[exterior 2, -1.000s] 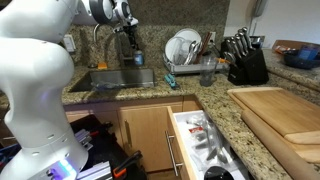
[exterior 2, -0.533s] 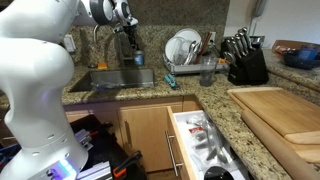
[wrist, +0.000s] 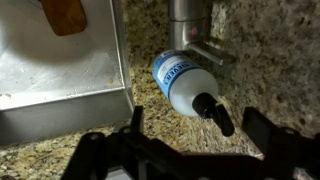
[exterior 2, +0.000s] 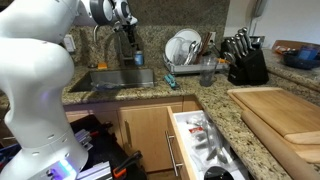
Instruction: Put the soap bottle in front of the sink and the cup in front of the drawer
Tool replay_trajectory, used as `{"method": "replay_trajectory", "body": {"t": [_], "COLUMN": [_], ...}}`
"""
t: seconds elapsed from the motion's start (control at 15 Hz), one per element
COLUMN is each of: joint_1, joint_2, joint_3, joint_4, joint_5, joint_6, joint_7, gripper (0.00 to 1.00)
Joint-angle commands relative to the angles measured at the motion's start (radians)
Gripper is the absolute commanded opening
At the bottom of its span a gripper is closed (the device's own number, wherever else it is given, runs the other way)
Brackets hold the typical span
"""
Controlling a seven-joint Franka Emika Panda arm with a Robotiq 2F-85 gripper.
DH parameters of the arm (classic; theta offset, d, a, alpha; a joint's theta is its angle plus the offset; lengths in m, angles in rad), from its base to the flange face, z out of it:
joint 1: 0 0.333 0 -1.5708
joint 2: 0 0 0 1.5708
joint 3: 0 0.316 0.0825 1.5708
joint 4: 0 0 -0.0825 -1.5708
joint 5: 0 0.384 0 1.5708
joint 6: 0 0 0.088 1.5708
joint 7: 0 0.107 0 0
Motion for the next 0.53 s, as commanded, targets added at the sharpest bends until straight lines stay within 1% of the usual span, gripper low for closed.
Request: {"method": "replay_trajectory", "body": {"t": [0.0, 0.2, 0.27, 0.47], "joint_1": [0.003, -0.008, -0.003, -0.007], "joint_2": [0.045, 0.121, 0.055, 0.106], "joint_3": [-0.025, -0.037, -0.029, -0.036], "joint_4": [0.024, 0.075, 0.012, 0.039], "joint_5": [-0.021, -0.011, -0.01, -0.011], "joint_6": [0.043, 0.091, 0.061, 0.091], "joint_7": [0.029, 0.067, 0.041, 0.056], "gripper": [1.0, 1.0, 1.0, 1.0]}}
